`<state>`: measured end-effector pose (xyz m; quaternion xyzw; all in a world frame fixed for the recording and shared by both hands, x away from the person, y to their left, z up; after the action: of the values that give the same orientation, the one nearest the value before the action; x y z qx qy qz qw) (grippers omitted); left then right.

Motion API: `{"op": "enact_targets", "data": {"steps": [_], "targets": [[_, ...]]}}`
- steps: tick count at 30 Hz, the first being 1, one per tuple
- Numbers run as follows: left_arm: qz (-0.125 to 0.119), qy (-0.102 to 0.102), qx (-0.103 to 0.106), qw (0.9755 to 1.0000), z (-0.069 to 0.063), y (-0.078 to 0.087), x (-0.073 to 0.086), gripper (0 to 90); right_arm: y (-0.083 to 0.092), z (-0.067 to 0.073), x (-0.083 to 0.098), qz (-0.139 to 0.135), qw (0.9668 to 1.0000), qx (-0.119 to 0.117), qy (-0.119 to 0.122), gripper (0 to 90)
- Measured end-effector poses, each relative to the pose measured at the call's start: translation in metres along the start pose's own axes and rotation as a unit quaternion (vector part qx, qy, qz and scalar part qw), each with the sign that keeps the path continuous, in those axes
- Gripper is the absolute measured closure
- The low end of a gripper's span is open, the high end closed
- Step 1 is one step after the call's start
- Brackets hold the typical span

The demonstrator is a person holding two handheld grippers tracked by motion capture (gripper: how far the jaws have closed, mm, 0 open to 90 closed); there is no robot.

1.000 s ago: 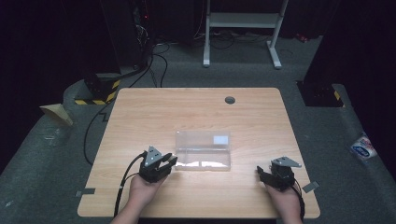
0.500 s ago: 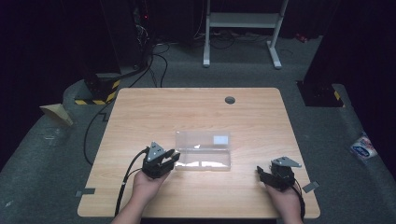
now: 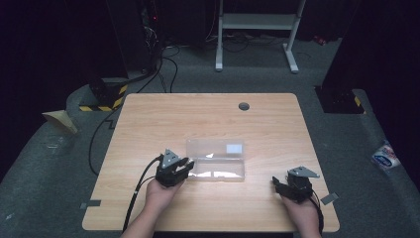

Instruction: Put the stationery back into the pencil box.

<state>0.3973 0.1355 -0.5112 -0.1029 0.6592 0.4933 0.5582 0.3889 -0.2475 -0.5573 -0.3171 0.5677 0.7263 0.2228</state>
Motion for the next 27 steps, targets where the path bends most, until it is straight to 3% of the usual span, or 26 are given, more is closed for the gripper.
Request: {"op": "enact_targets", "data": {"steps": [4, 12, 15, 27], "targets": [[0.013, 0.001, -0.003, 0.9999, 0.001, -0.006, 0.003, 67.8, 0.000, 0.000, 0.000, 0.000, 1.0000, 0.000, 0.000, 33.6], [0.016, 0.009, 0.004, 0.9998, 0.000, -0.013, 0.002, 67.8, 0.000, 0.000, 0.000, 0.000, 1.0000, -0.001, 0.000, 33.7], [0.021, -0.001, 0.001, 0.9998, 0.001, -0.015, -0.002, 67.7, 0.000, 0.000, 0.000, 0.001, 1.0000, -0.001, 0.002, 33.7], [0.058, -0.005, -0.005, 0.9983, 0.003, -0.027, 0.002, 67.6, 0.000, 0.000, 0.000, 0.001, 1.0000, -0.001, 0.003, 33.6]]}}
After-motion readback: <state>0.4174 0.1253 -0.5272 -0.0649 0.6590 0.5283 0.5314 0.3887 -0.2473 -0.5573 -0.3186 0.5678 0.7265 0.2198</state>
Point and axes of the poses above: each handheld gripper's, and its own axes: y roughly backward along the jaws, x roughly out of its underside, z roughly to its left, the point moved 5 cm from there along -y, roughly forward along the jaws, and after that the axes turned 13 degrees about -y, right-handed, at the moved point
